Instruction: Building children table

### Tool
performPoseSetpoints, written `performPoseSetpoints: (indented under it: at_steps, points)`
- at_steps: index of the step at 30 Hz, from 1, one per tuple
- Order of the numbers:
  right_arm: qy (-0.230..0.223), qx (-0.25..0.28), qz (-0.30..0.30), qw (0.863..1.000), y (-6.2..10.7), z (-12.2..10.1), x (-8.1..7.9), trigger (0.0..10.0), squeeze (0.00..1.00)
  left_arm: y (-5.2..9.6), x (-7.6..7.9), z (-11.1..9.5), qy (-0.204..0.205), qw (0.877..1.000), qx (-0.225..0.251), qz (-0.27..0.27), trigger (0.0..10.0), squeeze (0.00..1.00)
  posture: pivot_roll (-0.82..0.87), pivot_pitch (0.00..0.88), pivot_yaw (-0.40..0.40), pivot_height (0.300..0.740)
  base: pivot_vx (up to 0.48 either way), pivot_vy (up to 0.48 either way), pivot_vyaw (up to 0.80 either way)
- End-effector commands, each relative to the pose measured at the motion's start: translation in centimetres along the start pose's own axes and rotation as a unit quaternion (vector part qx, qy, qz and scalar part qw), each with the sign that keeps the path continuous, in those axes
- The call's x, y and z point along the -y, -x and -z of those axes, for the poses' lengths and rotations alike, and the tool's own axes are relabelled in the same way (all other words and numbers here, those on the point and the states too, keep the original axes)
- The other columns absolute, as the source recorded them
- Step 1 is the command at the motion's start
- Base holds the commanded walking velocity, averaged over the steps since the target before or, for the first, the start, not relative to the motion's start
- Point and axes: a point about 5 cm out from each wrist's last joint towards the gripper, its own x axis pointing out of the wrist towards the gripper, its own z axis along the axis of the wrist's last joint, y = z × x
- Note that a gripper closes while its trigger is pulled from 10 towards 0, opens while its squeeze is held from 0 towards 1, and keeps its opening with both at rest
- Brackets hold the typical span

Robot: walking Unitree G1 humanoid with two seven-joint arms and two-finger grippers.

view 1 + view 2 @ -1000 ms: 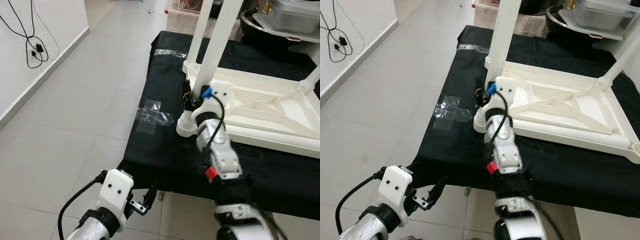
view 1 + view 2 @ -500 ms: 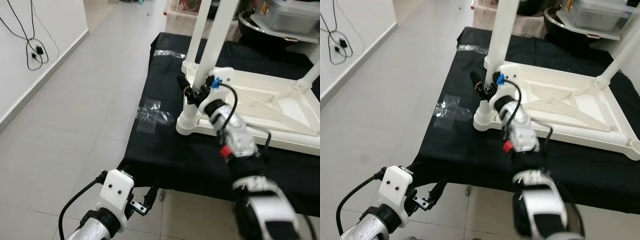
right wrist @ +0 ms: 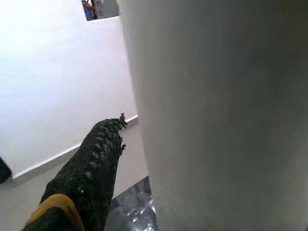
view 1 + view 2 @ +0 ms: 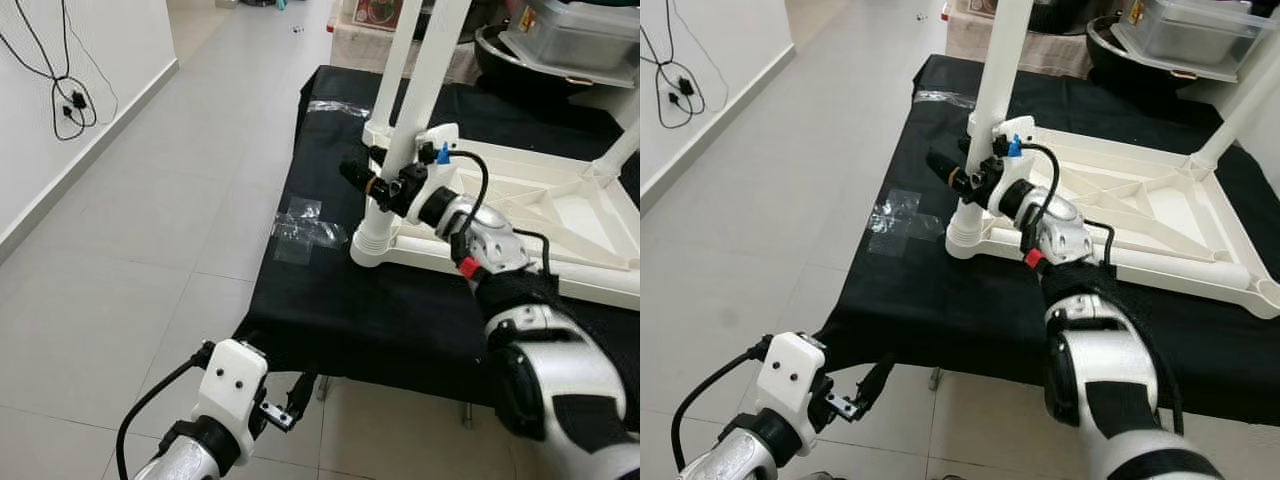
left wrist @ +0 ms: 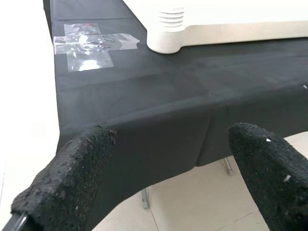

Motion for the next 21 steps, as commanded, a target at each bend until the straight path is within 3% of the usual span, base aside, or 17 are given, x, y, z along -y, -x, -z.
performPoseSetpoints:
  at_steps: [1, 2, 3, 14, 18, 20, 21]
  points:
    - [-0.007, -0.012, -0.020, 1.000, -0.3, 0.2, -0.3, 10.0, 0.00, 0.1, 0.2, 0.2, 0.000, 1.000, -0.004, 0.000, 10.0, 0.00, 0.15, 0.135, -0.144, 0.740, 0.000, 0.000, 0.00]
    - [-0.008, -0.011, -0.017, 1.000, -0.4, 0.2, -0.3, 0.5, 0.00, 0.1, 0.2, 0.2, 0.000, 1.000, -0.005, 0.000, 10.0, 0.00, 0.15, 0.131, -0.144, 0.740, 0.000, 0.000, 0.00]
    - [-0.012, -0.011, -0.017, 1.000, -0.4, 0.2, -0.2, 0.0, 0.00, 0.2, 0.2, 0.3, 0.000, 1.000, -0.005, 0.000, 10.0, 0.00, 0.16, 0.130, -0.145, 0.740, 0.000, 0.000, 0.00]
    - [-0.010, 0.002, -0.015, 1.000, -0.7, 0.2, -0.3, 0.0, 0.00, 0.2, 0.3, 0.3, -0.002, 1.000, -0.006, 0.001, 10.0, 0.00, 0.16, 0.119, -0.144, 0.740, 0.000, 0.000, 0.00]
    - [-0.005, 0.021, 0.042, 0.999, -0.6, 1.2, -0.4, 0.0, 0.00, -0.1, 0.1, 0.3, -0.003, 1.000, -0.003, 0.001, 10.0, 0.00, 0.15, 0.103, -0.138, 0.740, 0.000, 0.000, 0.00]
    - [-0.001, 0.034, 0.153, 0.988, 0.0, 3.1, -0.7, 0.0, 0.00, -0.3, -0.1, 0.2, -0.002, 1.000, 0.000, 0.000, 10.0, 0.00, 0.13, 0.100, -0.129, 0.740, 0.000, 0.000, 0.00]
    - [-0.001, 0.034, 0.153, 0.988, 0.0, 3.1, -0.7, 0.0, 0.00, -0.3, -0.1, 0.2, -0.002, 1.000, 0.000, 0.000, 10.0, 0.00, 0.13, 0.100, -0.129, 0.740, 0.000, 0.000, 0.00]
